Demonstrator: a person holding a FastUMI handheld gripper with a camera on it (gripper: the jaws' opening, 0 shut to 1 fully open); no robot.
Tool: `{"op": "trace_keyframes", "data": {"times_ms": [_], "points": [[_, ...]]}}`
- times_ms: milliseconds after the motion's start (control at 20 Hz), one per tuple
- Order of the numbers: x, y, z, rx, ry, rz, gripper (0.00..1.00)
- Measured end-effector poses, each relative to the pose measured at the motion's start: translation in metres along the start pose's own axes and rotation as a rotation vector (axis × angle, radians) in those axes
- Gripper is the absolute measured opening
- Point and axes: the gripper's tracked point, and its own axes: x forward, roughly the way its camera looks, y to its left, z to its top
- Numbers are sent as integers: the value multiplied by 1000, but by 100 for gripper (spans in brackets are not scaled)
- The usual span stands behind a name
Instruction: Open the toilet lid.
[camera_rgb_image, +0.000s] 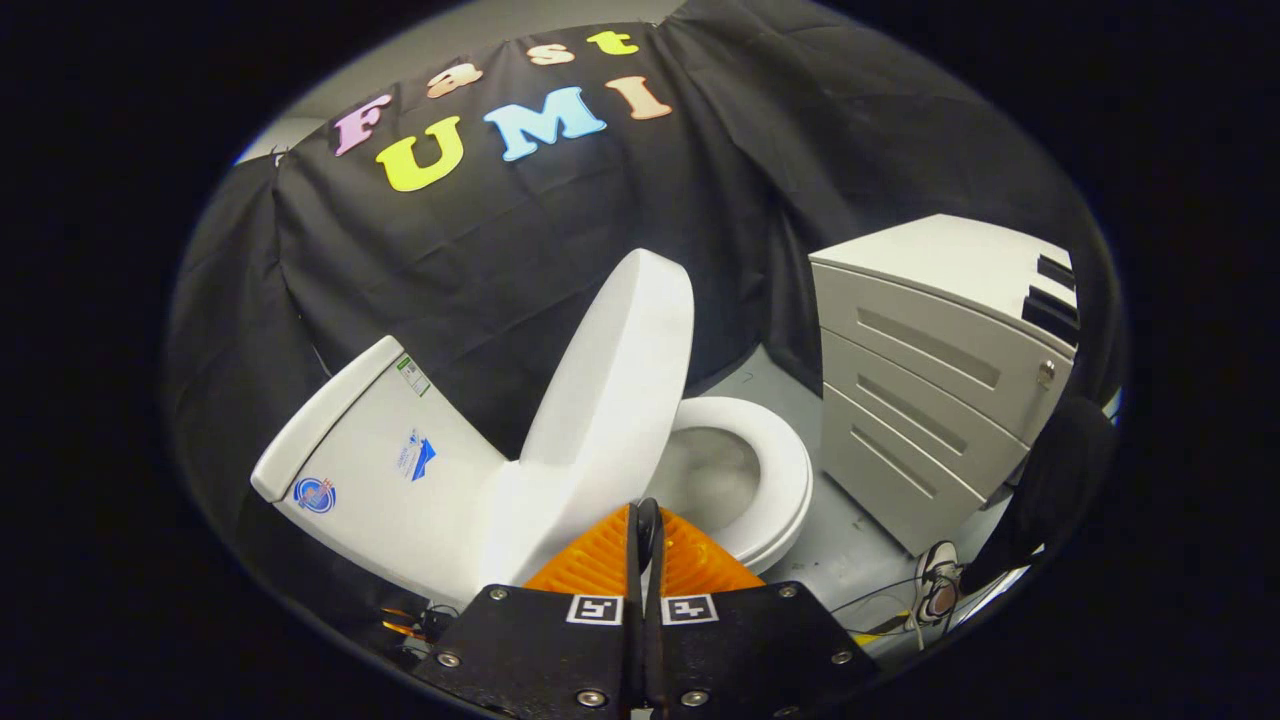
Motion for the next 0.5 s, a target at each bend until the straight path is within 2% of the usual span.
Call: {"op": "trace_keyframes", "data": {"times_ms": [500], "points": [[-12,48,14,-189,-47,-38,0]]}}
